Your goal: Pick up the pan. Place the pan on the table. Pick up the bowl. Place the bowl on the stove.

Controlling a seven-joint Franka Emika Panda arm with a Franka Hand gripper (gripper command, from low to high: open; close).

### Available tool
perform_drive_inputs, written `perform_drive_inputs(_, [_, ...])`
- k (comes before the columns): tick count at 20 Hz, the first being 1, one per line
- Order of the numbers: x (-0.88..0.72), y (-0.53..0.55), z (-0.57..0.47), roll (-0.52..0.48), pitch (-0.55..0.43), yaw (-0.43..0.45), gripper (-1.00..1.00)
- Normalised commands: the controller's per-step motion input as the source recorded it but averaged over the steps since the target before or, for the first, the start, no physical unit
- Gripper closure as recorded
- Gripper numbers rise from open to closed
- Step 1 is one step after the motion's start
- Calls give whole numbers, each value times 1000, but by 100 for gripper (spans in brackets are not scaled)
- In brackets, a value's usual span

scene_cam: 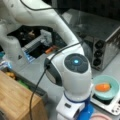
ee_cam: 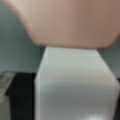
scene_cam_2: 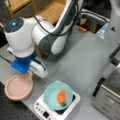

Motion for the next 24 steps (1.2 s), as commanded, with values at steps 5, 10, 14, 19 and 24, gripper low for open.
perform_drive_inputs(5, [-177, 179, -57, -286, -11, 20, 100])
perform_drive_inputs(10, [-195, 180, -87, -298, -33, 24, 100])
perform_drive_inputs(14, [-200, 177, -74, -312, -51, 31, 100])
perform_drive_inputs(19, [-203, 156, -80, -314, -59, 47, 100])
perform_drive_inputs(24, [-169, 165, -120, -283, -73, 37, 100])
